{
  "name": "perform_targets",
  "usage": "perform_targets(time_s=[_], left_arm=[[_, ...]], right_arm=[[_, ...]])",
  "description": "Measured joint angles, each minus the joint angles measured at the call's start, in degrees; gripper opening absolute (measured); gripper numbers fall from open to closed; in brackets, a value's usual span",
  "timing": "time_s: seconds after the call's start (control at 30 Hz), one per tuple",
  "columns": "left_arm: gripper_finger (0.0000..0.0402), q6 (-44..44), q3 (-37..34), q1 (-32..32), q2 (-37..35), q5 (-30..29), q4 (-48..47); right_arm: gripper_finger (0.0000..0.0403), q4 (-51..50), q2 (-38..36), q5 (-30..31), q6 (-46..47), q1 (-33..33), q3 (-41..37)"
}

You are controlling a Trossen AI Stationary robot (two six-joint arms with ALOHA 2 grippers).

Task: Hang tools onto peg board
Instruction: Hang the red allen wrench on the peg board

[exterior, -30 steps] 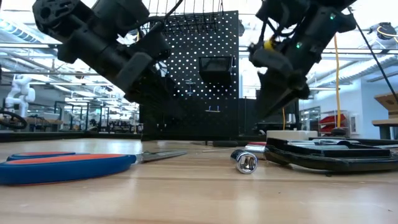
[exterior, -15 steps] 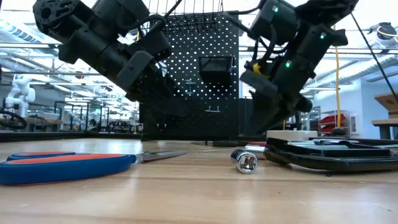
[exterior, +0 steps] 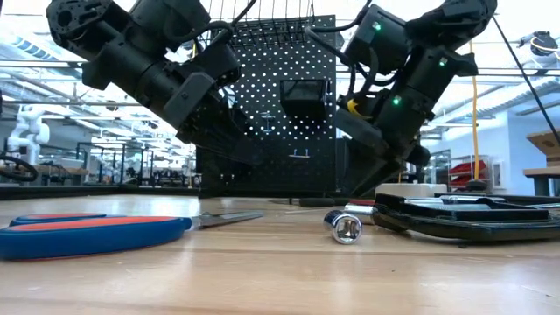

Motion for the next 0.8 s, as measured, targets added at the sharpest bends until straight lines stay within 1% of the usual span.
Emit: perform_targets(time_s=[0.17,0.37,0.47,0.67,0.8], left_arm=[[0.0228,-0.04,0.00,0.00,0.00,-0.02,-0.02],[0.0228,-0.63,0.00,0.00,0.00,-0.02,-0.21],[0.0228,-0.63,0.00,0.00,0.00,-0.04,-0.22],[0.0228,-0.68,0.00,0.00,0.00,-0.04,-0.24],[0.0228,-0.70,0.00,-0.02,0.00,-0.04,-0.25]], right_arm=[[0.0136,-0.12,0.00,-2.77,3.39,0.47,0.00],[0.0140,-0.29,0.00,-2.39,3.52,0.44,0.00],[0.0144,-0.62,0.19,-0.96,3.54,0.51,0.00],[0.0149,-0.02,3.71,-0.71,5.25,1.42,0.16],[0.0144,-0.26,5.14,0.26,6.51,2.70,0.24]])
